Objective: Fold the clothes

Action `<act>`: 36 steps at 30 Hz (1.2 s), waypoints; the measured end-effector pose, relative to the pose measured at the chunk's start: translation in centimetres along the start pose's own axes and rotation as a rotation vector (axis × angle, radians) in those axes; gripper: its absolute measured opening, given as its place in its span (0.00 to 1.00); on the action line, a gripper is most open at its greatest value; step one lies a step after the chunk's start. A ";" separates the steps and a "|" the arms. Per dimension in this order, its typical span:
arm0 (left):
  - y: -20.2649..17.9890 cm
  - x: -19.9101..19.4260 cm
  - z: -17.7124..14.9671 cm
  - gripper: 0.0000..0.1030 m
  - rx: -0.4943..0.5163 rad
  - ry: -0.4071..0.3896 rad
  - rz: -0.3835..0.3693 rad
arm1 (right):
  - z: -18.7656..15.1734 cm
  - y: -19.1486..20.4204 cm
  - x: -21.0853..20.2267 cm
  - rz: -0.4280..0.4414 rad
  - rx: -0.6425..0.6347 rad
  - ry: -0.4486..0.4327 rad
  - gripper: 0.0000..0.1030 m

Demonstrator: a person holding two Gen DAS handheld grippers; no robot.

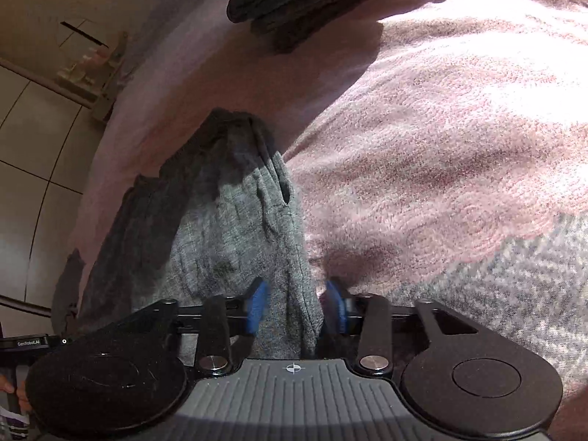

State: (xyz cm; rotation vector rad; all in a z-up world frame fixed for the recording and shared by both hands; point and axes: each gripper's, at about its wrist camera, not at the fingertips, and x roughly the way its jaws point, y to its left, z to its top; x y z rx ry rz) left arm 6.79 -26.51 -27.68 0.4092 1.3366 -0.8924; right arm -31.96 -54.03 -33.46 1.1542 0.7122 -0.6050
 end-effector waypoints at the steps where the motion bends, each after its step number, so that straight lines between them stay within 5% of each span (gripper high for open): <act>1: 0.3 0.1 0.3 0.35 0.004 0.004 -0.003 | -0.1 0.2 0.4 -0.020 0.019 0.017 0.07; 5: 1.6 0.6 1.4 0.35 0.018 0.020 -0.042 | -0.4 3.3 0.7 -0.164 -0.005 0.023 0.03; 12: 5.3 0.7 5.1 0.35 0.071 0.052 -0.140 | -1.5 16.7 2.4 -0.628 -0.231 -0.029 0.02; 17: 9.9 -1.1 8.3 0.35 0.113 0.055 -0.179 | -4.8 30.2 6.1 -0.645 -0.358 -0.139 0.02; 23: 16.2 -3.0 10.3 0.35 0.118 0.053 -0.169 | -11.4 42.3 16.7 -0.574 -0.496 -0.155 0.04; 24: 17.0 -3.1 10.3 0.35 0.116 0.057 -0.166 | -12.4 43.0 18.9 -0.561 -0.521 -0.118 0.22; 25: 17.9 -3.2 10.4 0.35 0.113 0.061 -0.162 | -13.5 43.8 21.2 -0.547 -0.546 -0.082 0.66; 26: 18.5 -3.1 10.3 0.35 0.115 0.067 -0.162 | -14.5 44.4 22.9 -0.533 -0.569 -0.054 0.83; 30: 19.9 -2.6 9.7 0.35 0.127 0.097 -0.171 | -17.4 44.0 22.2 -0.503 -0.571 -0.070 0.88; 36: 18.5 -1.8 8.9 0.35 0.131 0.157 -0.273 | -18.7 38.9 15.3 -0.536 -0.336 -0.147 0.87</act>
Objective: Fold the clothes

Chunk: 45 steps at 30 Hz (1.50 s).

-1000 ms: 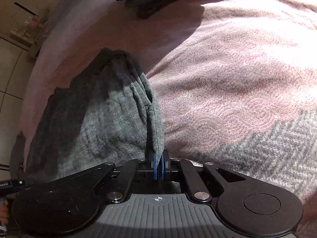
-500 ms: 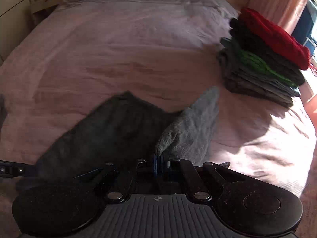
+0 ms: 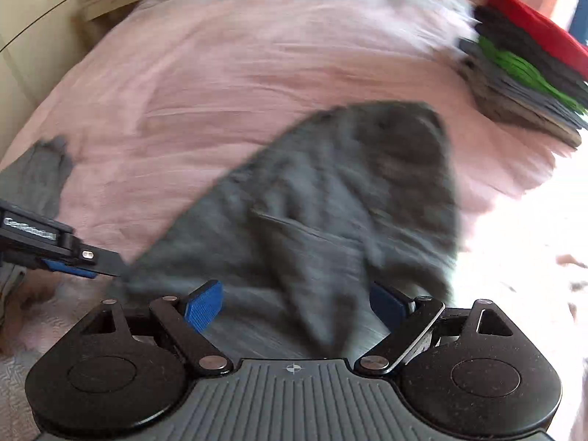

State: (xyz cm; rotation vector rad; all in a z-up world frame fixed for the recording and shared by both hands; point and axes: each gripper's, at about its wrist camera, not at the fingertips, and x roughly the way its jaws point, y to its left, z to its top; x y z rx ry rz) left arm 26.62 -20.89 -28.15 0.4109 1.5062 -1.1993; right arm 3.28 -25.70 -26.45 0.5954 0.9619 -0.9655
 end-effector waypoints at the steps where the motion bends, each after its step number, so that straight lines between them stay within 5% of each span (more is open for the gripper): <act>1: -0.5 0.2 0.1 0.35 0.005 0.006 -0.015 | -0.4 -1.5 -0.5 -0.026 0.037 0.001 0.87; 5: -3.1 1.3 0.7 0.37 0.021 0.011 -0.065 | -1.9 -7.5 -1.0 -0.096 0.202 0.048 0.85; 6: -3.7 1.5 1.0 0.39 0.016 0.010 -0.082 | -2.5 -8.9 -1.1 -0.105 0.257 0.065 0.71; 8: -4.6 2.4 1.6 0.41 -0.009 0.015 -0.114 | -3.7 -11.8 -1.4 -0.115 0.376 0.095 0.65; 18: -6.1 7.2 4.8 0.44 -0.268 0.074 -0.195 | -14.2 -22.0 -3.4 0.202 1.273 0.068 0.65; 23: -6.8 9.5 5.7 0.37 -0.299 0.112 -0.166 | -16.3 -23.1 -3.8 0.277 1.379 0.020 0.62; 25: -6.9 9.7 5.7 0.09 -0.264 0.131 -0.173 | -16.3 -23.0 -3.6 0.304 1.371 0.016 0.26; 29: -5.6 6.7 5.4 0.03 -0.189 0.095 -0.253 | -16.6 -22.2 -4.1 0.379 1.361 -0.027 0.02; 34: -1.1 2.4 4.6 0.04 -0.132 0.011 -0.250 | -16.6 -20.3 -4.8 0.442 1.308 -0.009 0.02; 36: 1.0 2.2 4.0 0.28 -0.172 0.006 -0.170 | -17.1 -19.3 -4.2 0.415 1.294 0.031 0.03; 38: 2.3 2.3 3.4 0.31 -0.225 0.028 -0.155 | -17.5 -18.6 -3.8 0.381 1.303 0.058 0.23; 39: 2.5 2.2 3.1 0.32 -0.243 0.036 -0.178 | -17.7 -18.4 -4.0 0.373 1.309 0.056 0.53; 40: 2.4 2.2 2.8 0.33 -0.252 0.038 -0.206 | -17.8 -18.2 -4.2 0.369 1.313 0.049 0.61; 45: 0.3 2.9 2.9 0.42 -0.282 0.037 -0.292 | -18.0 -17.7 -5.2 0.365 1.305 0.038 0.61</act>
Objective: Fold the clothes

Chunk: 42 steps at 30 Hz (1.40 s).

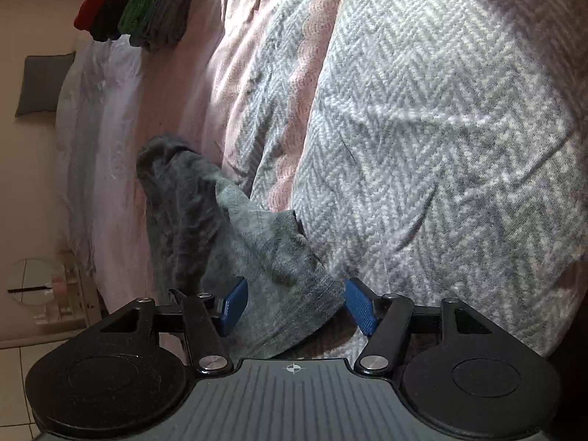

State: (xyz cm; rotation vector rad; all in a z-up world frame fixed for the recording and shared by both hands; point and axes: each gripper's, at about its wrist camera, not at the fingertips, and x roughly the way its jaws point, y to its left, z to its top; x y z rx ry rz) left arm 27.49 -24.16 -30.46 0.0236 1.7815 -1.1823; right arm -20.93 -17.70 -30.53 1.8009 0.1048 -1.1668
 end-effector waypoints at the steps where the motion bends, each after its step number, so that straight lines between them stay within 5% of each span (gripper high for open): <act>1: -0.6 0.5 0.2 0.44 0.001 0.007 -0.007 | 0.1 -0.2 0.0 0.000 0.016 -0.002 0.61; 8: -2.5 5.1 1.1 0.50 0.012 0.095 0.146 | 0.4 -0.9 -0.4 -0.002 0.040 -0.018 0.61; 10: -2.7 6.0 1.2 0.40 0.024 0.116 0.192 | 0.5 -0.9 -0.3 -0.002 0.045 -0.019 0.61; 12: -2.8 6.3 1.3 0.04 0.058 0.121 0.227 | 0.5 -1.0 -0.3 0.001 0.045 -0.021 0.61; 13: -2.7 6.2 1.3 0.01 0.067 0.124 0.221 | 0.6 -0.9 -0.2 0.002 0.045 -0.021 0.61; 18: -2.2 2.4 -0.2 0.02 0.221 0.079 0.108 | 0.7 -0.9 -0.1 0.003 0.038 -0.012 0.61; 22: -0.4 -1.8 -1.6 0.08 0.343 0.018 0.315 | 0.7 -0.7 -0.1 -0.004 0.010 0.000 0.61; 25: 0.8 -3.7 -1.7 0.15 0.339 -0.002 0.390 | 0.7 -0.5 0.1 -0.012 -0.019 0.007 0.61; 28: 1.3 -4.2 -1.4 0.34 0.247 0.002 0.287 | 0.6 -0.3 0.2 -0.019 -0.043 0.015 0.61; 30: 0.8 -3.4 -1.6 0.35 0.232 0.019 0.244 | 0.5 -0.2 0.2 -0.022 -0.055 0.020 0.61; 36: 0.7 -1.5 -2.2 0.35 0.278 0.064 0.275 | 0.5 -0.6 -0.4 -0.007 -0.054 0.022 0.61; 40: 0.5 -0.6 -2.3 0.20 0.321 0.102 0.260 | 0.4 -0.9 -0.3 0.017 -0.062 0.022 0.56; 41: 0.2 -0.6 -2.3 0.02 0.341 0.110 0.251 | 0.4 -1.0 -0.1 0.018 -0.062 0.028 0.48; 42: -0.1 -0.6 -2.3 0.00 0.362 0.124 0.244 | 0.3 -1.0 0.1 0.019 -0.063 0.035 0.30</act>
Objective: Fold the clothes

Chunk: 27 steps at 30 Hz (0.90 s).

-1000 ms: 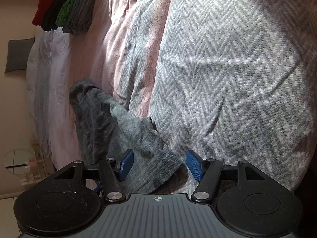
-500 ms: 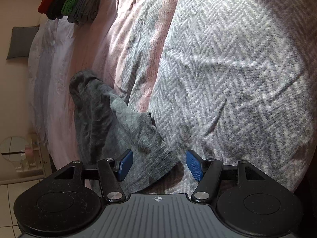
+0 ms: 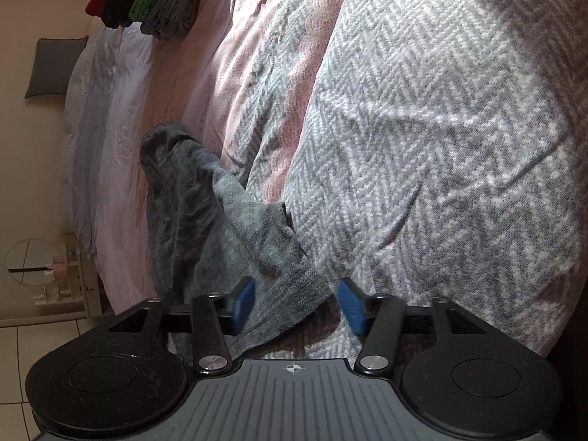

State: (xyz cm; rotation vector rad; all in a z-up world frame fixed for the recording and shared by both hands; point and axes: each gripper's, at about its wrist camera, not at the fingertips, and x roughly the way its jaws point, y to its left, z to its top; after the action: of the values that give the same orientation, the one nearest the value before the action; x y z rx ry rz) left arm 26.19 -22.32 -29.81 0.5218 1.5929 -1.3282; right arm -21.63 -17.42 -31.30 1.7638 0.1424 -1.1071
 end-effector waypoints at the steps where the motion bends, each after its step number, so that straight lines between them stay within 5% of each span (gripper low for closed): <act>1: -0.2 -0.2 0.1 0.00 0.015 0.002 -0.005 | 0.0 0.0 0.2 0.000 -0.001 0.006 0.26; 2: -0.4 -0.4 0.3 0.00 0.027 -0.003 -0.011 | -0.1 0.0 0.2 -0.004 -0.006 0.007 0.26; 4: -0.9 -1.0 0.7 0.00 0.053 -0.016 -0.026 | 0.0 0.5 -0.1 -0.005 -0.042 -0.021 0.02; 11: -2.1 -4.8 1.6 0.00 0.159 -0.126 -0.100 | 0.0 4.3 -2.5 0.123 -0.166 -0.080 0.00; 16: 1.0 -1.9 0.0 0.00 0.108 -0.047 -0.018 | -1.0 2.0 0.7 -0.035 -0.150 0.002 0.00; 20: 1.1 -0.8 -1.5 0.00 0.165 -0.055 0.033 | -1.5 1.3 1.2 -0.076 -0.165 -0.006 0.00; 24: 1.9 -0.5 -1.8 0.08 0.139 -0.027 0.097 | -0.9 1.7 1.2 -0.159 -0.220 0.009 0.00; 26: 2.2 -1.7 -1.7 0.17 0.133 -0.061 0.064 | -0.5 1.8 0.7 -0.143 -0.220 -0.001 0.13; 27: 2.3 -2.3 -1.5 0.27 0.126 -0.081 0.039 | -0.3 1.8 0.4 -0.131 -0.220 -0.021 0.48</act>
State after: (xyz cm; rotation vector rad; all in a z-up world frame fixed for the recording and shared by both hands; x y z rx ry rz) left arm 28.43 -19.65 -29.08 0.5656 1.4337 -1.4089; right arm -20.22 -18.27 -30.33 1.5633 0.3584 -1.1563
